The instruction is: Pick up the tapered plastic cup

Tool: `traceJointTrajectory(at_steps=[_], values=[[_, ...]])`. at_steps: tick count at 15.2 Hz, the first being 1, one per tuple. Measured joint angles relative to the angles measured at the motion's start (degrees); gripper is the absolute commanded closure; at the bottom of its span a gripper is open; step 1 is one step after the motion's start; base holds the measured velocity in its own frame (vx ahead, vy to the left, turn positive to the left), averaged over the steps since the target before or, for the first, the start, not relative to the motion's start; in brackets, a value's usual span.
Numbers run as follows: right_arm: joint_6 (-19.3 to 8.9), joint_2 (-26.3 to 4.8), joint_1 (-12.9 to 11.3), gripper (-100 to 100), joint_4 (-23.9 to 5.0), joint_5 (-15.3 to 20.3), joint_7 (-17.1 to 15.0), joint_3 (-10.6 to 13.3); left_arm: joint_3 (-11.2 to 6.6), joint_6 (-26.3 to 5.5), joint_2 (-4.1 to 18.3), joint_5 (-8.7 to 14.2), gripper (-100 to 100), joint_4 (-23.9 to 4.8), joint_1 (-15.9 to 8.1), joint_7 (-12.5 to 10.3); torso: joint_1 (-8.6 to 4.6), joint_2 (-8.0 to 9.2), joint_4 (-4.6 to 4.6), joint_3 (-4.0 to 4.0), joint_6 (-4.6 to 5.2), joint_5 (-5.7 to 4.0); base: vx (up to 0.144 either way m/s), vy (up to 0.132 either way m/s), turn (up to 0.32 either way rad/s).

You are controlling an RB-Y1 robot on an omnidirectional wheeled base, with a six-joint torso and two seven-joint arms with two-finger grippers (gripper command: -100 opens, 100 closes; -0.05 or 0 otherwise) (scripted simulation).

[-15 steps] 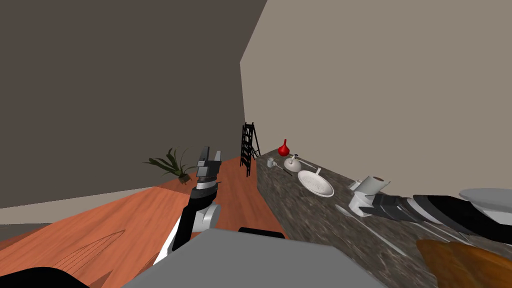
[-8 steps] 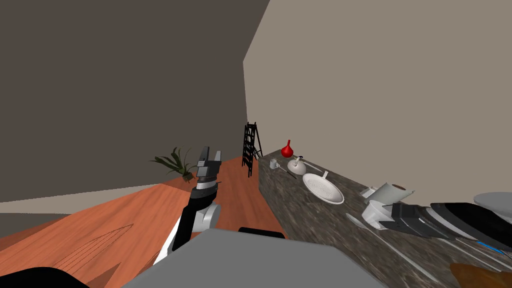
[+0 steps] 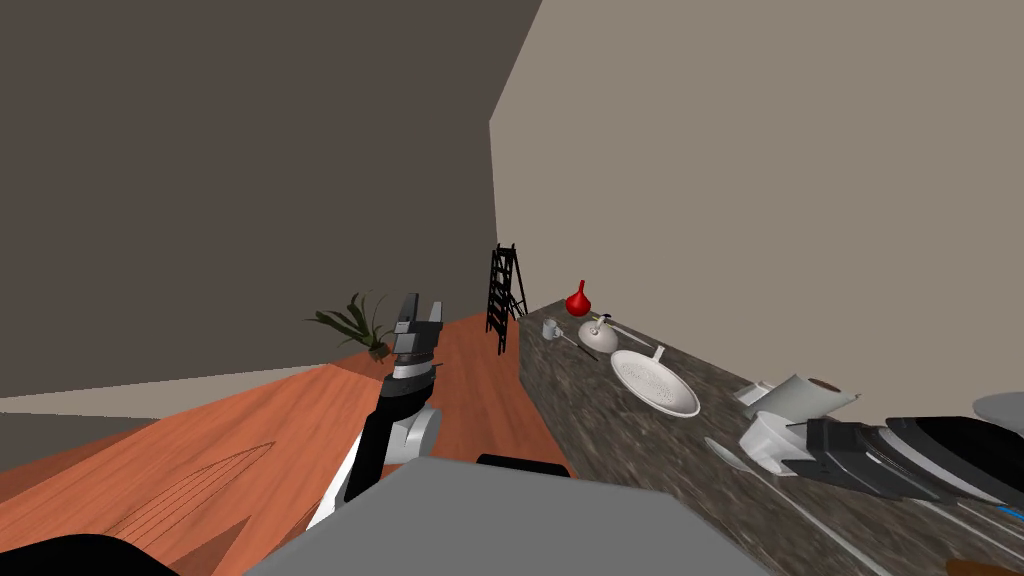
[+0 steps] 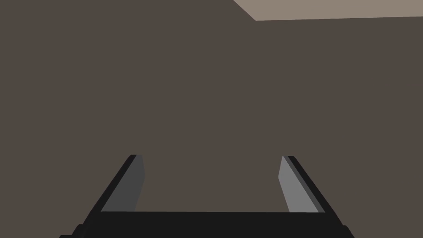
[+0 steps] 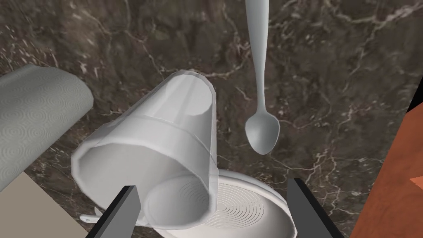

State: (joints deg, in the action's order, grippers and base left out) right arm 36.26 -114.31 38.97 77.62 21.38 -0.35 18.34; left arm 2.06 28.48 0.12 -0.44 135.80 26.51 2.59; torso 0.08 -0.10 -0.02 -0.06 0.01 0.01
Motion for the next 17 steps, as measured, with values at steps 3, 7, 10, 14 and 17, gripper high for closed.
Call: traceJointTrajectory(at_steps=[3,7,10,14,17], values=[[-0.51,2.83,0.69,-100,-1.20,1.49,-0.61,-0.36,0.00,0.00,0.00,0.00,0,0.00,-0.01,0.00,-0.07,0.18,0.04,0.10,-0.04,-0.02,-0.030,-0.006,0.247],[-1.40,5.09,0.46,100,-2.08,2.04,-0.51,0.67,0.00,0.00,0.00,0.00,0,0.00,-0.01,0.00,-0.11,0.17,0.04,0.10,-0.03,-0.07,-0.017,-0.004,0.055],[-1.45,5.09,0.47,100,-2.13,2.03,-0.55,0.67,0.00,0.00,0.00,0.00,0,0.00,0.00,0.00,-0.10,0.10,0.02,0.06,-0.07,-0.10,0.000,0.000,0.000],[-1.28,4.19,0.15,100,-1.61,1.88,-0.51,0.61,-0.01,0.00,0.00,0.00,0,0.00,0.01,0.00,-0.06,0.06,0.01,0.04,-0.01,-0.06,0.017,0.005,-0.134],[-0.77,1.65,0.22,100,-0.54,0.26,-0.07,0.55,0.00,0.00,0.00,0.00,0,0.00,0.00,0.00,-0.01,0.01,0.00,0.01,-0.10,-0.02,0.024,0.003,-0.158]])
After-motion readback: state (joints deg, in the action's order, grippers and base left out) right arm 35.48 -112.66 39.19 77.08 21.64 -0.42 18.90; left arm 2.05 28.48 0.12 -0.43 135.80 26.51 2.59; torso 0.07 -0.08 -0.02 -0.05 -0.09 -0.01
